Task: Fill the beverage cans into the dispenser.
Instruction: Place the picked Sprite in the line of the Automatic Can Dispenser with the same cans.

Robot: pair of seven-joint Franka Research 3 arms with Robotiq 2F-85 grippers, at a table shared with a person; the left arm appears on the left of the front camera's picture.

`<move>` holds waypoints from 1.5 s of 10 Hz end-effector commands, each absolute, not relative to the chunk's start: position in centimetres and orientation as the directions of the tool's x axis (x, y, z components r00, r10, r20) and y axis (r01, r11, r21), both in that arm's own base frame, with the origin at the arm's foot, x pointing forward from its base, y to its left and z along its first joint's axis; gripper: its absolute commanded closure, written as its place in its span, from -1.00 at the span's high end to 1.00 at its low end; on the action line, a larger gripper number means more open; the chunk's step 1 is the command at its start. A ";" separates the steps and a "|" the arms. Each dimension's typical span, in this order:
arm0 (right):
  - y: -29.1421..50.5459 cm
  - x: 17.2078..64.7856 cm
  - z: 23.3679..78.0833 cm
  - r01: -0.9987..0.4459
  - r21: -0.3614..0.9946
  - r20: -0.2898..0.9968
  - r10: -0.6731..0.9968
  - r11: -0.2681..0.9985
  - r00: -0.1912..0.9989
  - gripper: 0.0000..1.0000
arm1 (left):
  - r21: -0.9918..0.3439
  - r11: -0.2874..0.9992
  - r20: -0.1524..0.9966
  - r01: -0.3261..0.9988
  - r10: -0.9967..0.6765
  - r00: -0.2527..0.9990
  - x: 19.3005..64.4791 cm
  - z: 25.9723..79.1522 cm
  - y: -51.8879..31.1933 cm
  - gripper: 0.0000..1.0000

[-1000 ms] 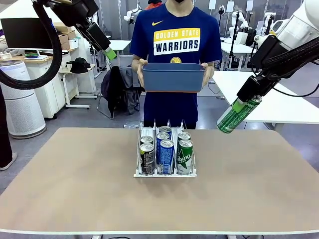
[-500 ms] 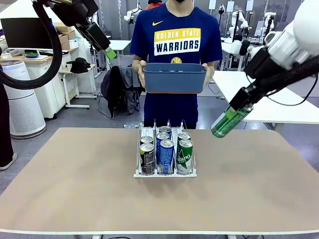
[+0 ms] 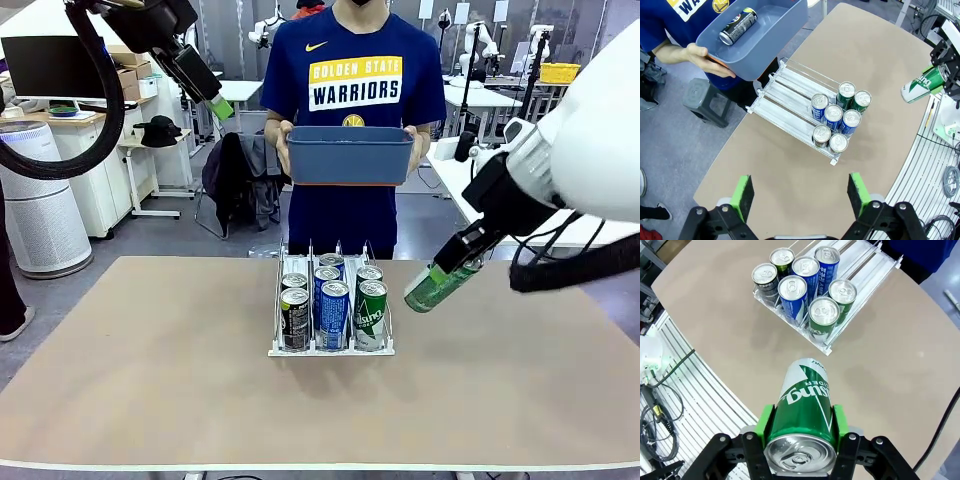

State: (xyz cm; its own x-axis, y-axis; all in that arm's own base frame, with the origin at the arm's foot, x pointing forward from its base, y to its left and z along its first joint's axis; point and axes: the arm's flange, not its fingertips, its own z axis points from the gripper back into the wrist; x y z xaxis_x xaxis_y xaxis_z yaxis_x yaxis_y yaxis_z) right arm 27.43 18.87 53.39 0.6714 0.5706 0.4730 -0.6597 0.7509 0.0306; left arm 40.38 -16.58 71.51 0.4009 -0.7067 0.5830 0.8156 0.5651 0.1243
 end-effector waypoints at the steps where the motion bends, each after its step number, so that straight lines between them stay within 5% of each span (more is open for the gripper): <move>1: 19.8 26.6 50.9 -0.638 0.013 0.494 0.550 0.770 0.674 0.16 | 0.127 0.567 0.584 0.814 -0.706 0.401 40.5 71.4 -16.5 1.00; 9: 20.5 28.5 51.2 -0.661 0.044 0.443 0.578 0.749 0.685 0.16 | 0.127 0.567 0.584 0.814 -0.706 0.401 40.5 71.4 -16.5 1.00; 15: 21.6 30.7 46.1 -0.629 0.036 0.489 0.535 0.776 0.689 0.16 | 0.127 0.567 0.584 0.814 -0.706 0.401 40.5 71.4 -16.5 1.00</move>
